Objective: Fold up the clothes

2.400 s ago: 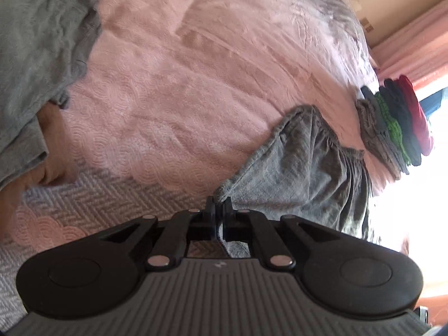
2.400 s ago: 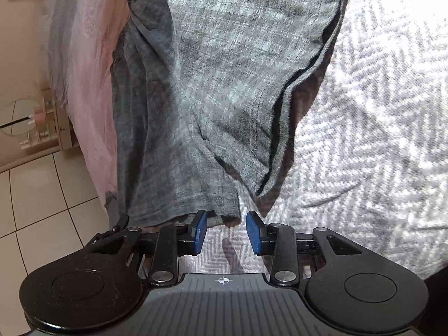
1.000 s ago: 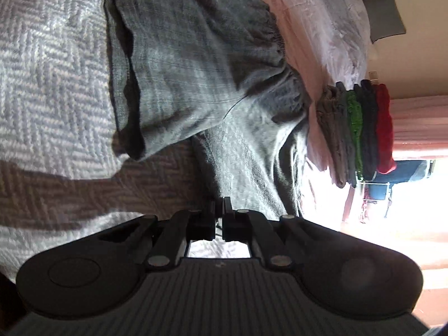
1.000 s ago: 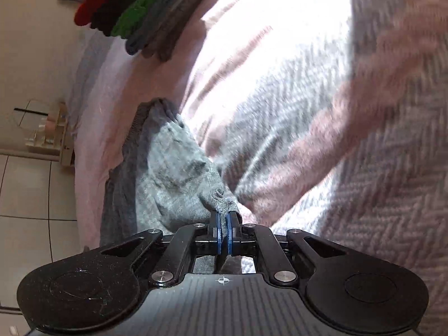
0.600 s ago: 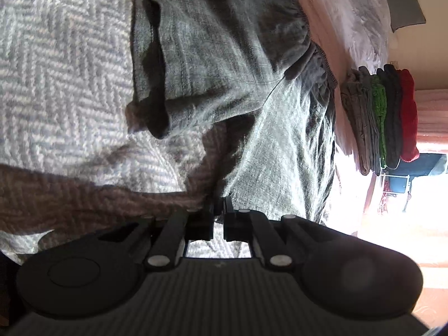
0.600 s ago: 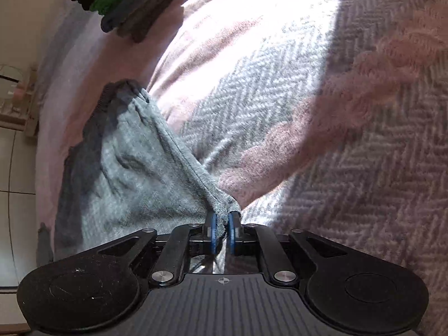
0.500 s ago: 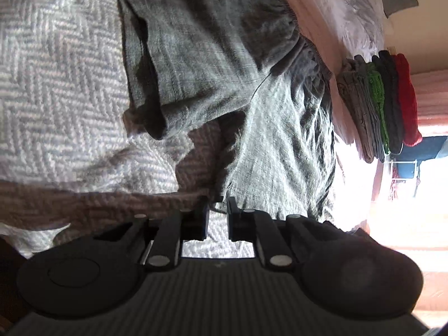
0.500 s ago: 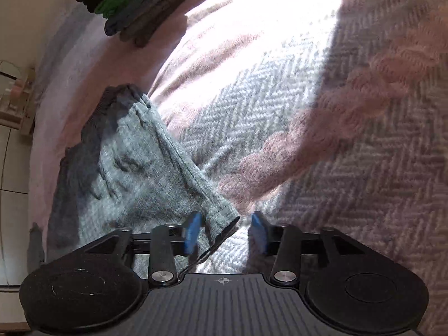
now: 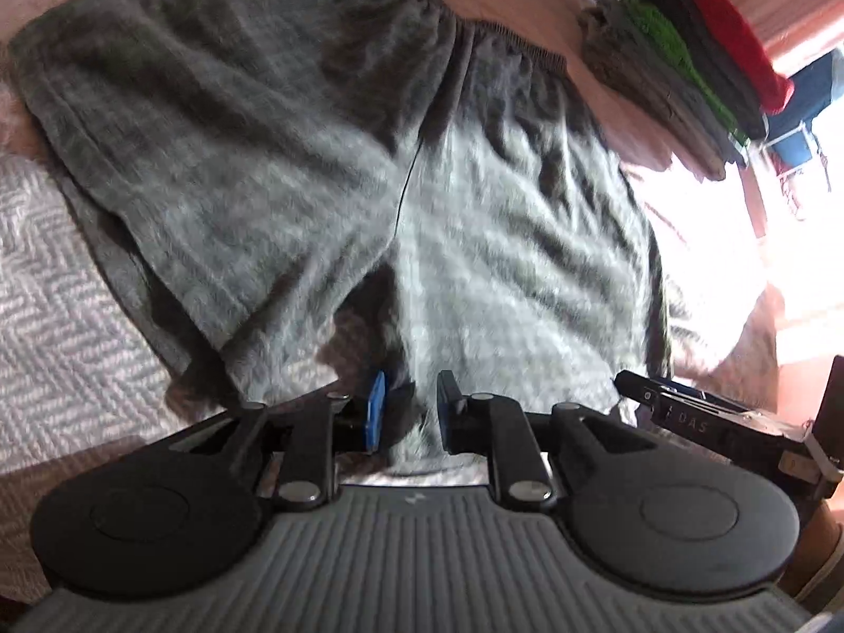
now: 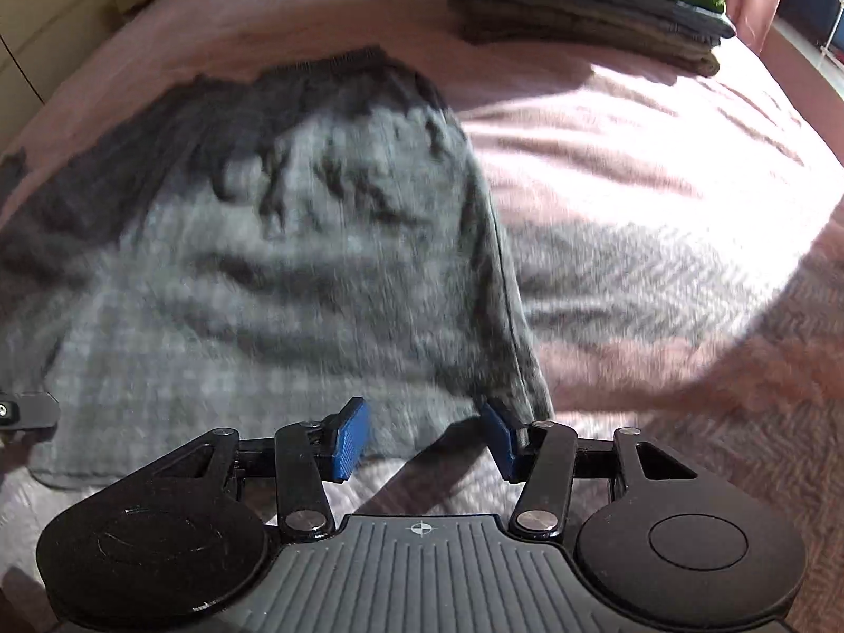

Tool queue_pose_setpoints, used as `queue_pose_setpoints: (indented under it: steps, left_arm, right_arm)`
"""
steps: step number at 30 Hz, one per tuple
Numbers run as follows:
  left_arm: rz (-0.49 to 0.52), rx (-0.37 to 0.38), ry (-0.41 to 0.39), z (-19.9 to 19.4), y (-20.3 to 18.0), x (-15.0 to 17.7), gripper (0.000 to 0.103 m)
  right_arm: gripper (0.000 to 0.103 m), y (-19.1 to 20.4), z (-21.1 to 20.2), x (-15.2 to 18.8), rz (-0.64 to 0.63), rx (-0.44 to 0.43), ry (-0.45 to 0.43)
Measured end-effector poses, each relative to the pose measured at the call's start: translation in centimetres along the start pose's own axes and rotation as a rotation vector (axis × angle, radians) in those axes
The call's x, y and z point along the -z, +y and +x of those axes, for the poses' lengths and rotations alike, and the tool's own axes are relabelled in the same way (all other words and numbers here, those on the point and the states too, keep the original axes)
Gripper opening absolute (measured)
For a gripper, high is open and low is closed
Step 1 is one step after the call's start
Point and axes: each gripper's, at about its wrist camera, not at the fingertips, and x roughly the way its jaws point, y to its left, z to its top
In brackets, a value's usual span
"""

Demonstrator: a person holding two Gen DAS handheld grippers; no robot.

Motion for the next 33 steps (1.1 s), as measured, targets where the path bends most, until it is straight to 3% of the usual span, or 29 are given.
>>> queue_pose_setpoints:
  steps: [5, 6, 7, 8, 9, 13, 17, 20, 24, 33]
  left_arm:
    - [0.083, -0.05, 0.082, -3.4, 0.9, 1.9, 0.022]
    - [0.111, -0.072, 0.097, -4.4, 1.2, 2.0, 0.026]
    - [0.142, -0.097, 0.112, -5.6, 1.5, 2.0, 0.034]
    - [0.176, -0.122, 0.119, -6.7, 1.8, 1.9, 0.036]
    - [0.209, -0.146, 0.111, -7.9, 2.1, 1.6, 0.037]
    - [0.309, -0.244, 0.046, -12.7, 3.4, 0.1, 0.049]
    - [0.355, -0.307, -0.031, -17.0, 4.4, -1.7, 0.055]
    - [0.372, -0.315, -0.076, -19.7, 4.8, -2.2, 0.061]
    - [0.383, -0.298, -0.115, -22.4, 4.8, -1.8, 0.062]
    - [0.417, -0.256, -0.138, -25.2, 4.2, -0.1, 0.064]
  right_arm:
    - [0.053, 0.5, -3.0, 2.5, 0.081, 0.054, 0.075]
    - [0.059, 0.6, -3.9, 2.9, 0.123, 0.058, 0.097]
    - [0.075, 0.8, -5.0, 3.4, 0.168, 0.055, 0.112]
    - [0.083, 1.1, -6.1, 3.9, 0.215, 0.05, 0.123]
    - [0.087, 1.6, -7.3, 4.3, 0.262, 0.038, 0.127]
    - [0.087, 5.1, -10.7, 5.3, 0.365, 0.011, 0.148]
    - [0.087, 9.4, -14.1, 5.2, 0.359, 0.027, 0.128]
    - [0.09, 11.9, -16.9, 4.7, 0.339, 0.032, 0.072]
    - [0.096, 14.3, -19.6, 4.5, 0.309, 0.049, 0.018]
    - [0.096, 16.4, -21.7, 5.1, 0.277, 0.05, 0.005]
